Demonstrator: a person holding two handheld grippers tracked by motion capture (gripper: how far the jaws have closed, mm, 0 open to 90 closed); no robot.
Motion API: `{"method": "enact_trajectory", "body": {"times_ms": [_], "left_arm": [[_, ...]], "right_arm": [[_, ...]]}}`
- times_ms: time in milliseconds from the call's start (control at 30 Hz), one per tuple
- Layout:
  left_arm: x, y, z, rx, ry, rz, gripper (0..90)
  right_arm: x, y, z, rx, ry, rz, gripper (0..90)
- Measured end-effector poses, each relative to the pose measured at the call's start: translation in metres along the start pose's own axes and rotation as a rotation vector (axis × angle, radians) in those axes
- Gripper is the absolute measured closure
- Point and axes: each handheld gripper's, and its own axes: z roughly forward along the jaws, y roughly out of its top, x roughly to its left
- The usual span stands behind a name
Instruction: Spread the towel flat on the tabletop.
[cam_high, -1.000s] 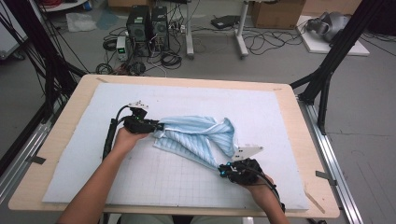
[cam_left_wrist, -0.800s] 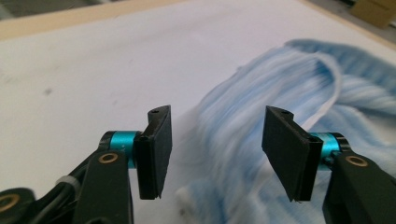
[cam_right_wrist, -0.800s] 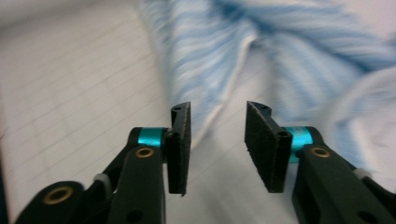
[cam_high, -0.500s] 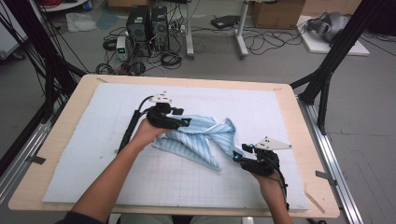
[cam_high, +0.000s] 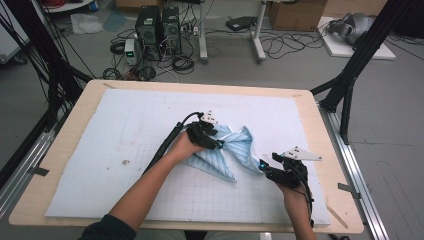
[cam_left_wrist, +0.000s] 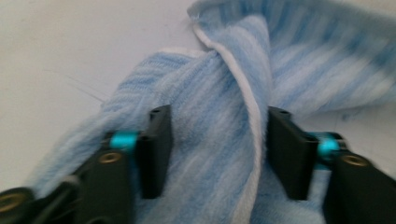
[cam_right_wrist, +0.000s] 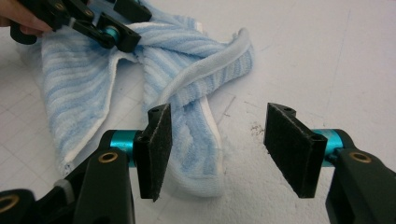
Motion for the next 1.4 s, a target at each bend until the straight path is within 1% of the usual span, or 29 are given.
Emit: {"method": "enact_trajectory", "body": {"times_ms": [33, 67, 100, 167, 267, 300, 333, 400, 467, 533, 567, 600, 633, 667, 700, 767, 833, 933, 1000, 1033, 1100, 1167, 1200, 1233, 1300, 1333, 1367, 1400], "left_arm": [[0.001, 0.001, -0.002, -0.007, -0.006, 0.012, 66.6], [0.001, 0.001, -0.004, -0.014, -0.010, 0.015, 76.7], [0.002, 0.002, -0.006, -0.032, -0.025, 0.006, 80.9], [0.005, 0.002, -0.010, -0.072, -0.049, -0.030, 83.3], [0.013, 0.002, -0.018, -0.141, -0.084, -0.086, 84.4], [0.017, 0.001, -0.021, -0.168, -0.088, -0.109, 84.6], [0.021, 0.000, -0.025, -0.198, -0.093, -0.141, 84.8], [0.031, -0.002, -0.032, -0.242, -0.078, -0.201, 85.0], [0.041, -0.005, -0.039, -0.285, -0.050, -0.264, 85.0], [0.051, -0.009, -0.045, -0.302, -0.010, -0.301, 85.1], [0.056, -0.012, -0.049, -0.313, 0.009, -0.326, 85.1], [0.059, -0.014, -0.051, -0.322, 0.020, -0.346, 85.1], [0.063, -0.016, -0.055, -0.330, 0.040, -0.362, 85.1], [0.066, -0.018, -0.058, -0.332, 0.064, -0.374, 85.1], [0.070, -0.021, -0.062, -0.329, 0.103, -0.390, 85.1], [0.077, -0.026, -0.068, -0.332, 0.151, -0.421, 85.1], [0.086, -0.033, -0.076, -0.345, 0.199, -0.470, 85.1], [0.098, -0.046, -0.089, -0.380, 0.271, -0.551, 85.1], [0.106, -0.055, -0.098, -0.389, 0.317, -0.590, 85.1], [0.108, -0.059, -0.102, -0.398, 0.336, -0.601, 85.1], [0.114, -0.071, -0.110, -0.408, 0.397, -0.642, 85.1], [0.117, -0.082, -0.113, -0.394, 0.422, -0.664, 84.1], [0.118, -0.087, -0.113, -0.385, 0.426, -0.662, 84.1], [0.119, -0.092, -0.113, -0.385, 0.419, -0.662, 81.5], [0.119, -0.099, -0.113, -0.388, 0.413, -0.664, 63.5], [0.119, -0.101, -0.114, -0.393, 0.401, -0.666, 56.1], [0.118, -0.102, -0.115, -0.389, 0.391, -0.659, 53.2], [0.117, -0.102, -0.115, -0.383, 0.396, -0.653, 50.5]], "right_arm": [[0.000, 0.000, 0.000, 0.001, -0.001, 0.001, 41.1], [0.000, 0.000, 0.001, 0.002, -0.001, -0.003, 41.1], [0.000, 0.000, 0.001, 0.005, 0.001, -0.005, 41.1], [0.001, 0.000, 0.002, 0.007, 0.002, -0.008, 41.2], [0.003, 0.000, 0.003, 0.012, 0.003, -0.007, 41.2], [0.003, 0.000, 0.003, 0.014, 0.002, -0.006, 41.2], [0.003, 0.000, 0.003, 0.015, 0.002, -0.005, 41.2], [0.003, 0.000, 0.004, 0.017, 0.004, -0.005, 41.3], [0.003, 0.000, 0.005, 0.019, 0.004, -0.006, 41.3], [0.003, 0.000, 0.006, 0.018, 0.008, -0.008, 41.4], [0.004, 0.000, 0.006, 0.023, 0.010, -0.006, 41.4], [0.004, 0.000, 0.007, 0.024, 0.011, -0.009, 41.4], [0.005, 0.000, 0.007, 0.026, 0.014, -0.007, 41.4], [0.005, 0.000, 0.007, 0.028, 0.015, -0.011, 41.4], [0.005, 0.000, 0.007, 0.027, 0.014, -0.011, 41.4], [0.006, 0.000, 0.008, 0.029, 0.016, -0.008, 41.4], [0.006, 0.000, 0.008, 0.028, 0.018, -0.006, 41.4], [0.006, 0.000, 0.008, 0.025, 0.023, -0.009, 41.4], [0.006, 0.000, 0.009, 0.027, 0.024, -0.006, 41.4], [0.006, 0.000, 0.009, 0.028, 0.027, -0.006, 41.5], [0.007, 0.000, 0.010, 0.028, 0.029, -0.007, 41.6], [0.009, 0.001, 0.012, 0.034, 0.035, -0.016, 41.8], [0.009, 0.001, 0.012, 0.034, 0.035, -0.016, 41.8], [0.010, 0.001, 0.013, 0.036, 0.039, -0.017, 41.9], [0.012, 0.001, 0.015, 0.038, 0.046, -0.022, 42.0], [0.013, 0.002, 0.016, 0.040, 0.048, -0.023, 42.1], [0.013, 0.002, 0.017, 0.042, 0.050, -0.026, 42.2], [0.014, 0.002, 0.018, 0.042, 0.050, -0.032, 42.3]]}}
